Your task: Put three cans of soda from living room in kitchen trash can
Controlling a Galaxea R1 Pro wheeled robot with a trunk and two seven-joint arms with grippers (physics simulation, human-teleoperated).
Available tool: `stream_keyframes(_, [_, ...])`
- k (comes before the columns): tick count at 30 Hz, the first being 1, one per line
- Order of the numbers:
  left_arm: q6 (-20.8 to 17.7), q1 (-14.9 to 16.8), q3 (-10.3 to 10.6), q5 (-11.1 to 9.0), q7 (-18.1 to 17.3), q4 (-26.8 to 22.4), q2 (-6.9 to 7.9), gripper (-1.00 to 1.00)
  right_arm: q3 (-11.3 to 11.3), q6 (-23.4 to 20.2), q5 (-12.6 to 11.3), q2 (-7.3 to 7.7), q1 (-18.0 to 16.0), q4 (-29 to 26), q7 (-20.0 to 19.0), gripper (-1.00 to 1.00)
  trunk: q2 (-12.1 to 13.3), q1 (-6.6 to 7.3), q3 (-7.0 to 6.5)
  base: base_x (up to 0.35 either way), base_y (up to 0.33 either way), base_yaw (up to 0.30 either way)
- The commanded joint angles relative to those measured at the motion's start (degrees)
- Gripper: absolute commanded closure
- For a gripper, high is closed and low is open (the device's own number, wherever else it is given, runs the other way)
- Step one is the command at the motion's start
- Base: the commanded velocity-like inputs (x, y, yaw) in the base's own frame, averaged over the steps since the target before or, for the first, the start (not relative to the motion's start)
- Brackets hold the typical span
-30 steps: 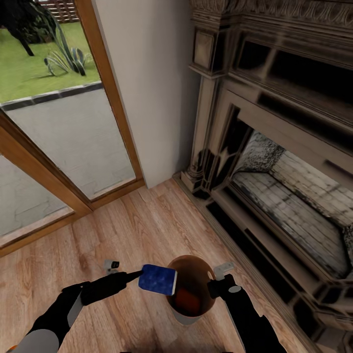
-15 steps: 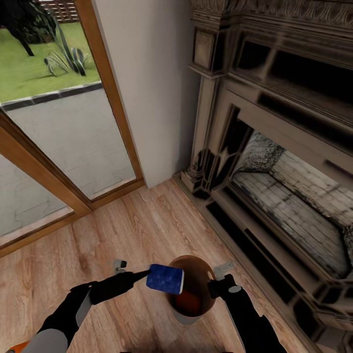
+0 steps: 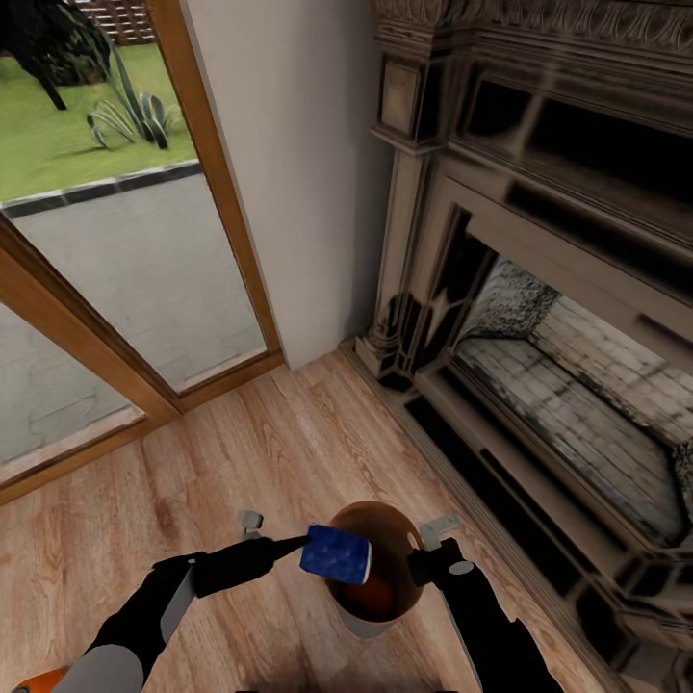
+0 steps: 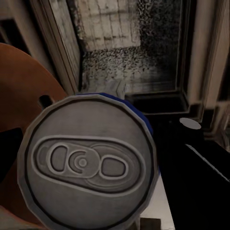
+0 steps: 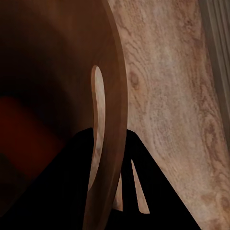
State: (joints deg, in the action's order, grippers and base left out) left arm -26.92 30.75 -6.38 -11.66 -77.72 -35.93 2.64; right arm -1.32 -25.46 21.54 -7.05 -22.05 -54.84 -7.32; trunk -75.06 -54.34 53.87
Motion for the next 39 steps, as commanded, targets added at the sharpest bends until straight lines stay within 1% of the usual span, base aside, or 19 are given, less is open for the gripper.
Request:
stream_keyframes(1, [0.17,0.01,0.1,-0.02,0.33,-0.01,-0.13,1.0,-0.01,-0.09,-0.57,-0.03,-0.01,-0.01,-0.2,1.0,0.0,0.0,0.0,0.0,0.0,0.0])
stream_keyframes(3, [0.17,0.01,0.18,-0.02,0.57,-0.02,-0.24,1.0,0.0,-0.19,-0.55,-0.04,-0.01,-0.01,-0.14,1.0,0.0,0.0,0.0,0.0,0.0,0.0])
stream_keyframes(7, [0.2,0.01,0.28,0.05,1.03,0.0,-0.39,1.0,-0.05,-0.51,-0.4,-0.06,-0.01,-0.04,1.97,1.0,0.0,0.0,0.0,0.0,0.0,0.0])
stream_keyframes(11, [0.2,0.01,0.31,0.06,1.36,-0.02,-0.43,1.0,-0.08,-0.61,-0.36,-0.06,-0.01,-0.14,3.14,1.0,0.0,0.0,0.0,0.0,0.0,0.0])
stream_keyframes(17, [0.28,0.01,0.31,-0.01,4.03,-0.02,-0.49,1.0,-0.16,-0.98,-0.36,-0.14,-0.01,-0.25,4.22,1.0,0.0,0.0,0.0,0.0,0.0,0.0])
stream_keyframes(20, [0.29,0.01,0.38,0.05,4.64,-0.02,-0.95,1.0,-0.17,-1.22,-0.33,-0.15,-0.01,-0.27,4.39,1.0,0.0,0.0,0.0,0.0,0.0,0.0])
stream_keyframes(27, [0.29,0.01,0.32,0.01,7.73,-0.02,-1.81,1.0,-0.25,-1.26,-0.33,-0.32,-0.01,-0.44,4.41,1.0,0.0,0.0,0.0,0.0,0.0,0.0])
stream_keyframes(32, [0.29,0.01,0.39,0.1,8.43,0.02,-2.35,1.0,-0.26,-1.27,-0.29,-0.4,-0.01,-0.55,4.42,1.0,0.0,0.0,0.0,0.0,0.0,0.0])
stream_keyframes(35, [0.29,0.01,0.38,0.01,11.1,-0.01,-2.53,1.0,-0.26,-1.34,-0.27,-0.51,-0.01,-0.66,4.4,1.0,0.0,0.0,0.0,0.0,0.0,0.0])
stream_keyframes(37, [0.29,0.01,0.4,0.0,12.25,-0.02,-2.92,1.0,-0.26,-1.35,-0.27,-0.57,-0.01,-0.7,4.4,1.0,0.0,0.0,0.0,0.0,0.0,0.0])
stream_keyframes(39, [0.29,0.01,0.4,0.04,12.6,-0.02,-3.26,1.0,-0.26,-1.35,-0.28,-0.6,-0.01,-0.7,4.41,1.0,0.0,0.0,0.0,0.0,0.0,0.0])
